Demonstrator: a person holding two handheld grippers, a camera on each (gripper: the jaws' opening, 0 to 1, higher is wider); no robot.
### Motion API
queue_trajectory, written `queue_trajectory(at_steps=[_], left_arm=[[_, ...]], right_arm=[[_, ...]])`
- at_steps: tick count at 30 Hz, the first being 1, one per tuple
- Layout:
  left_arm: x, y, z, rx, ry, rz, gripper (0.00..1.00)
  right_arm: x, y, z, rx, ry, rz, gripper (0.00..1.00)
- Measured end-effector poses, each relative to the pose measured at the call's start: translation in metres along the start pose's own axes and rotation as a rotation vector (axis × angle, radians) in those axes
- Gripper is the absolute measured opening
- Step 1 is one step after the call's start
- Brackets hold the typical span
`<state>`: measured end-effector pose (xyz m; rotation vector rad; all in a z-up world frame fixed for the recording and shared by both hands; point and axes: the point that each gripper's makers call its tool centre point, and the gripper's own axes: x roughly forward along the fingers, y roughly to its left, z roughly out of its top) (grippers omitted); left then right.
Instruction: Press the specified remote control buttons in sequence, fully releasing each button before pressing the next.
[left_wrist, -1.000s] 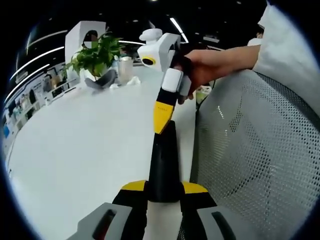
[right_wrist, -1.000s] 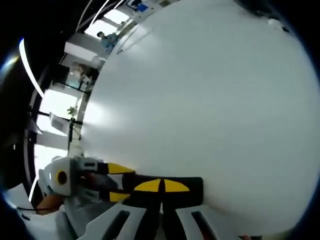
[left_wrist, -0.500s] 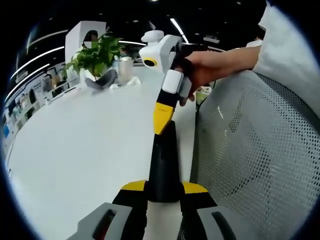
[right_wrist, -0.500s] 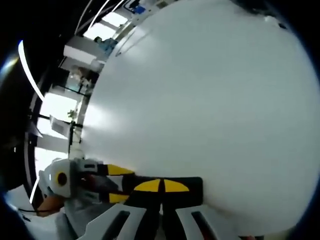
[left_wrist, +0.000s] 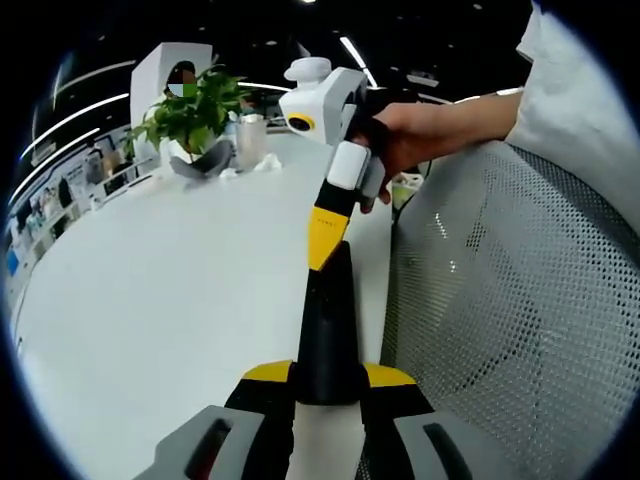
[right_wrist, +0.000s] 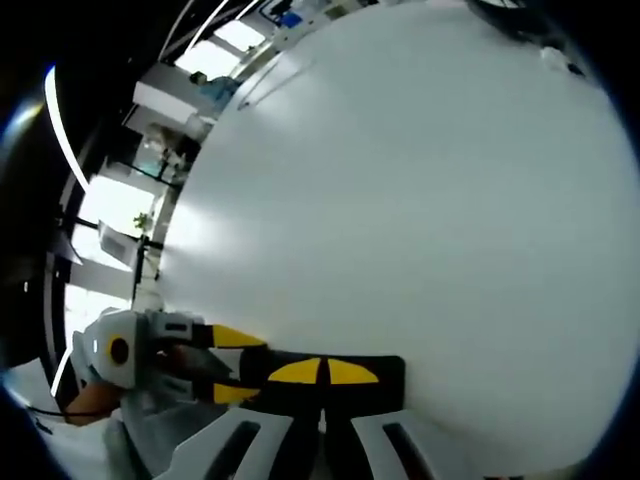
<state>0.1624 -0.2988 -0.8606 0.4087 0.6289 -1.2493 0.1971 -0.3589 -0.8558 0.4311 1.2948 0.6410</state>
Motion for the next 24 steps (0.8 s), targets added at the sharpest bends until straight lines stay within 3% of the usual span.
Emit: queue_trajectory(at_steps=[5, 24], left_arm=[[0.0, 0.0, 0.0, 0.0, -0.001, 0.0, 0.24], [-0.0001, -0.0008, 0.0003, 0.018, 0.006, 0.008, 0.24]], right_arm=[[-0.0003, 0.0022, -0.0008, -0.047, 0.008, -0.011, 0.0], [-0.0012, 0.0032, -0.002, -0.015, 0.024, 0.004, 0.0]])
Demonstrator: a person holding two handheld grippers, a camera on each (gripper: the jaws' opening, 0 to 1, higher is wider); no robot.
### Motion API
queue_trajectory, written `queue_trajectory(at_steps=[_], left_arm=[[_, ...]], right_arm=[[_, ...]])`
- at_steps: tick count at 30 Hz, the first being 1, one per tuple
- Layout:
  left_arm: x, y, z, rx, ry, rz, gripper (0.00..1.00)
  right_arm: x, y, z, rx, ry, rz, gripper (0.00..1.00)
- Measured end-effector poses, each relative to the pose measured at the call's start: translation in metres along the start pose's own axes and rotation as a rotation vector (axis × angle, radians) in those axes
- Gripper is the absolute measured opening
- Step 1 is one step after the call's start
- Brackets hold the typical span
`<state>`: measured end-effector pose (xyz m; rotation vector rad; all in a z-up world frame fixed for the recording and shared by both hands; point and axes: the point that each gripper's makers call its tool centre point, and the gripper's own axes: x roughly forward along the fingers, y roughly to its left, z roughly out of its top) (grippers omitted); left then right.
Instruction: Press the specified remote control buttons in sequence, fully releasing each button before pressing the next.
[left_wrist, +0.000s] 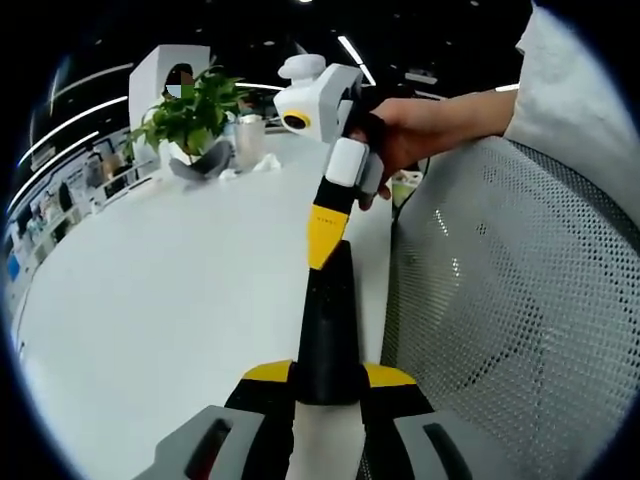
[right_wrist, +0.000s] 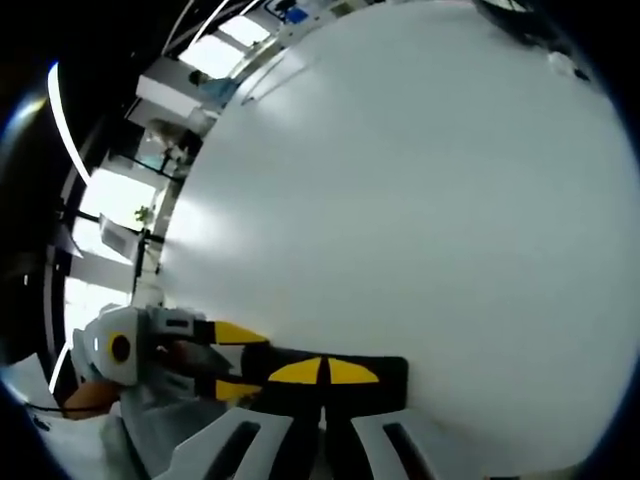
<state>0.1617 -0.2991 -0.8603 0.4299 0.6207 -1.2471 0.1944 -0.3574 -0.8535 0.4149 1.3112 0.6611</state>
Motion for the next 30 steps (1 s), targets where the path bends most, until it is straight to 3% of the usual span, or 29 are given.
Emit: queue_trajectory(at_steps=[11, 30], left_arm=[[0.0, 0.0, 0.0, 0.01, 0.004, 0.001, 0.24], [0.0, 0.0, 0.0, 0.009, 0.002, 0.001, 0.24]], right_arm=[[0.001, 0.007, -0.009, 0.012, 0.071, 0.028, 0.0], [-0.002, 0.008, -0.018, 0.048, 0.125, 0.023, 0.0]])
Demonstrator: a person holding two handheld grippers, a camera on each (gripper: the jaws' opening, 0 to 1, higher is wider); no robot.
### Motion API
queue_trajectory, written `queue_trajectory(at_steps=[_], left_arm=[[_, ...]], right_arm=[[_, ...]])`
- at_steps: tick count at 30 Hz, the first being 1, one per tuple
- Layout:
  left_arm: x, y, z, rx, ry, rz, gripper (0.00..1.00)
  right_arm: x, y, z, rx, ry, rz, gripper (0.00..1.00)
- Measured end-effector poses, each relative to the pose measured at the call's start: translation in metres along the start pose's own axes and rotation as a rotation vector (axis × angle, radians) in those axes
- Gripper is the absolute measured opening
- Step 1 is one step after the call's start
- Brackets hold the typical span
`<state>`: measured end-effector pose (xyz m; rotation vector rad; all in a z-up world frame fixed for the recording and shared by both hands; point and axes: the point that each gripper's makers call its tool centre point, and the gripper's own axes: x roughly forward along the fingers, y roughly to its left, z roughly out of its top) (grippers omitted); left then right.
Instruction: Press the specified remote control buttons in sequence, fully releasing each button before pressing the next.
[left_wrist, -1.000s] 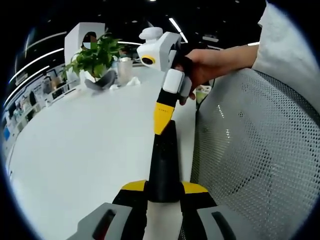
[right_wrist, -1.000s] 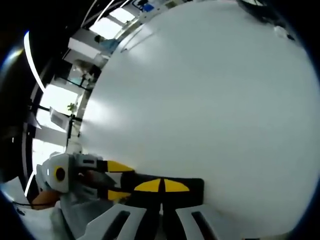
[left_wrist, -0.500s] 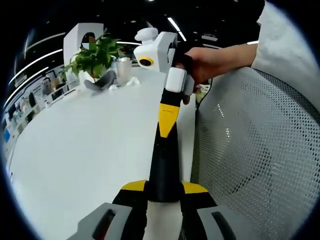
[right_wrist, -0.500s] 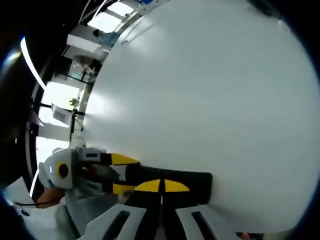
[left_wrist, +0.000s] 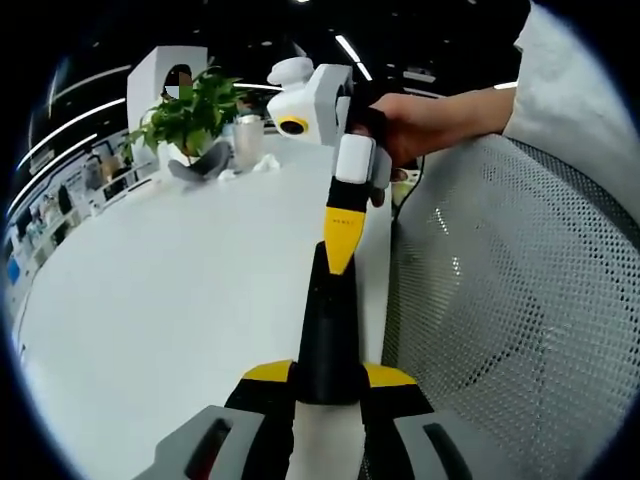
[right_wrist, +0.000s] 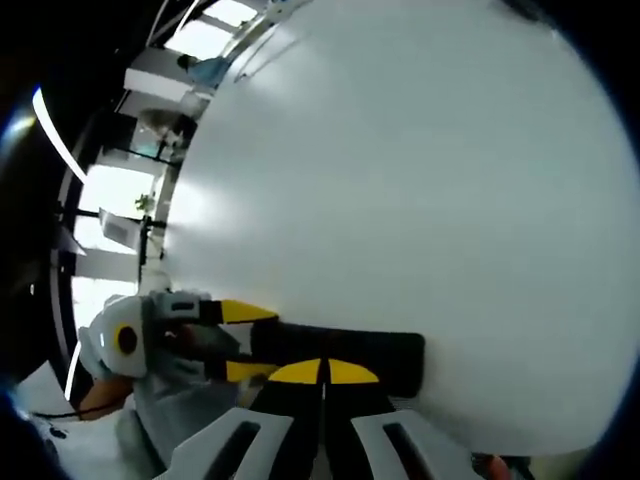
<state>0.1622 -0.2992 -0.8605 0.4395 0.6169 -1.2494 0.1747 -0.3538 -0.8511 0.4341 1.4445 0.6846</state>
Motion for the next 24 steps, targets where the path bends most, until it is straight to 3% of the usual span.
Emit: queue_trajectory(at_steps=[24], left_arm=[[0.0005, -0.001, -0.0001, 0.0, 0.004, -0.003, 0.24]], right_arm=[[0.0021, -0.0023, 0.0005, -0.053, -0.021, -0.027, 0.0]])
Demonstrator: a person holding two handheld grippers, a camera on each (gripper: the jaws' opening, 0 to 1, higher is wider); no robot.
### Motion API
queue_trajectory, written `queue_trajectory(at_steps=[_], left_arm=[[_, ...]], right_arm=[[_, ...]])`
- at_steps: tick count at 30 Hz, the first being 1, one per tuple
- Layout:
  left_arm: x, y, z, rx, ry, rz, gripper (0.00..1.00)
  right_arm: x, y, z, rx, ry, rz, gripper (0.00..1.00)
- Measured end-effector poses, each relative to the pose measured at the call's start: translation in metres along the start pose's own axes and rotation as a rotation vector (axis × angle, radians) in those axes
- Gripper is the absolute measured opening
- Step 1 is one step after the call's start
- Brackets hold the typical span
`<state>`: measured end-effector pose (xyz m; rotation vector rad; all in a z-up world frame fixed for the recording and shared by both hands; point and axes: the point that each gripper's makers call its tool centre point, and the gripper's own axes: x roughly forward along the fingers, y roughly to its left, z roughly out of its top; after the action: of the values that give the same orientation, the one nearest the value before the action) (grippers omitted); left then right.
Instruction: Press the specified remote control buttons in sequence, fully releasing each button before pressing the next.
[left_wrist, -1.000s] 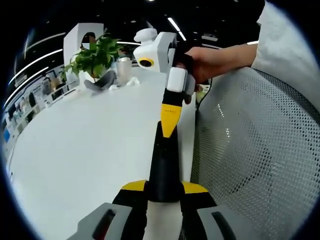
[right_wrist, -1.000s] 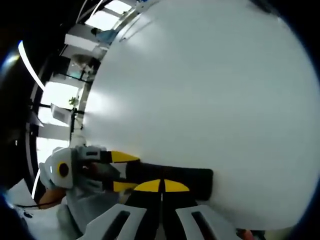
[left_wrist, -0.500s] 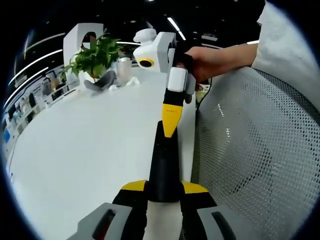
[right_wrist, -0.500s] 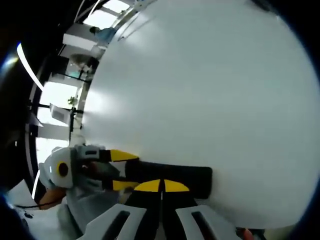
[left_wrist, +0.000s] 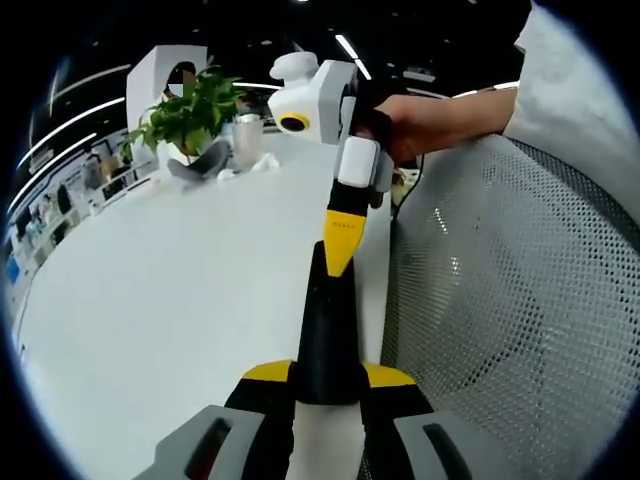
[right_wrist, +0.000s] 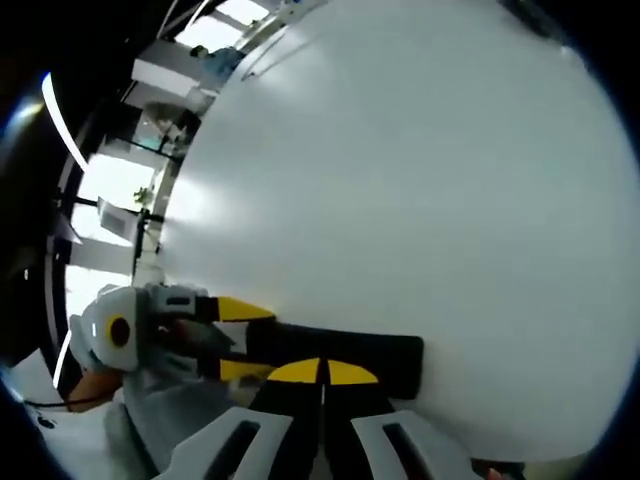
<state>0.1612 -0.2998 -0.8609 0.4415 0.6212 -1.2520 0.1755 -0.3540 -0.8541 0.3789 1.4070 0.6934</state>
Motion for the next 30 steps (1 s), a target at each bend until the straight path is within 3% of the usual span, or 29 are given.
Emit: queue_trajectory(at_steps=[8, 18, 24, 30], left_arm=[[0.0, 0.0, 0.0, 0.001, 0.003, 0.005, 0.24], [0.0, 0.001, 0.0, -0.011, 0.001, 0.005, 0.24], [0.0, 0.001, 0.0, -0.001, 0.004, 0.007, 0.24], [-0.001, 0.0, 0.001, 0.001, 0.003, 0.007, 0.24]], right_arm=[[0.0, 0.0, 0.0, 0.007, 0.008, 0.012, 0.0], [-0.003, -0.002, -0.002, 0.086, 0.029, 0.042, 0.0], [-0.004, -0.001, -0.002, 0.075, 0.027, 0.031, 0.0], [-0.004, -0.003, 0.008, 0.068, -0.033, 0.034, 0.0]])
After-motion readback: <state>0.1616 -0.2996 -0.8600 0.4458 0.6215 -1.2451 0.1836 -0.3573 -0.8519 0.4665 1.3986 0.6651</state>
